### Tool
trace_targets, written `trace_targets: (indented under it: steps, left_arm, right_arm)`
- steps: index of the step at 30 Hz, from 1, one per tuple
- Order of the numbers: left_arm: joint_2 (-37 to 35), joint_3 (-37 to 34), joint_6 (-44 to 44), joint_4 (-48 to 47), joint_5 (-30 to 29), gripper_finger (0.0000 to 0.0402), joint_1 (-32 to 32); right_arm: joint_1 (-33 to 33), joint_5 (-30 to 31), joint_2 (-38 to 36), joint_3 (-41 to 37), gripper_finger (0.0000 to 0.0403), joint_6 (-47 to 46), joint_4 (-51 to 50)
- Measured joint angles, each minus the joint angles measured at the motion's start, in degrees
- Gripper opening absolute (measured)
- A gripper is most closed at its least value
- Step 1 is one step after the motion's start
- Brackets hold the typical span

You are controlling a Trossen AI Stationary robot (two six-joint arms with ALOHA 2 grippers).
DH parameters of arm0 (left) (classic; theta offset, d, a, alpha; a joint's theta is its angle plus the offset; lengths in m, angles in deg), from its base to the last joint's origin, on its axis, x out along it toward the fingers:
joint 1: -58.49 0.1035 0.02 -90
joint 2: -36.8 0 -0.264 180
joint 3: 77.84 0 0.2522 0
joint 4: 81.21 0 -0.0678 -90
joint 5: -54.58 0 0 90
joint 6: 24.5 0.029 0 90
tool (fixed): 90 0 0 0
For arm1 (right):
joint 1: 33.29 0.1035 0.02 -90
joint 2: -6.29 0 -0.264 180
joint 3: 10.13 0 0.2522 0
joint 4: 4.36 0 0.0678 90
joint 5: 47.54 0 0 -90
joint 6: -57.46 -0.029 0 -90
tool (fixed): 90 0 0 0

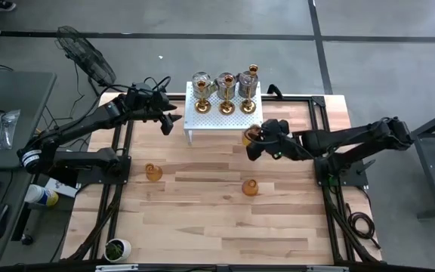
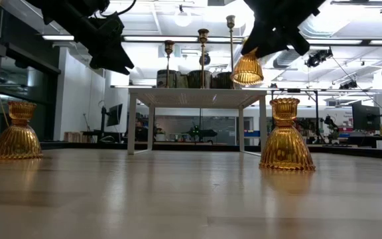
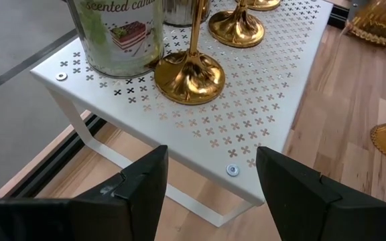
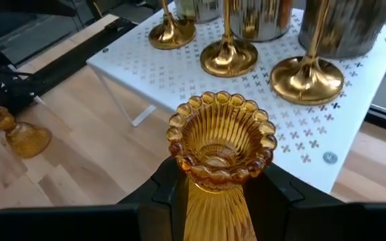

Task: Pick & Place candle stick holders
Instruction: Put the right yellow candle holder on the shelf

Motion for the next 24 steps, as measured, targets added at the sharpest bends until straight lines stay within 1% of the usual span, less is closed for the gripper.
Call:
trace_targets:
  steps: [6, 15, 20, 24]
  left_arm:
    - [0.0, 0.0, 0.0, -0.02, 0.02, 0.0223, 0.0]
    - [0.0, 0.0, 0.0, -0.02, 0.0, 0.0223, 0.0]
    - [0.02, 0.0, 0.0, 0.0, 0.0, 0.0223, 0.0]
    - [0.0, 0.0, 0.0, 0.0, 0.0, 0.0223, -0.01]
  right_arm:
    - [-1.69, -1.05, 0.0, 1.47, 0.0106, 1.51, -0.01]
    - [-4.61, -2.48, 0.0, 4.95, 0.0106, 6.39, -0.12]
    - [-6.51, -4.54, 0.0, 5.19, 0.0106, 6.83, -0.15]
    - [-7.6, -4.96, 0.0, 5.19, 0.0106, 7.33, -0.14]
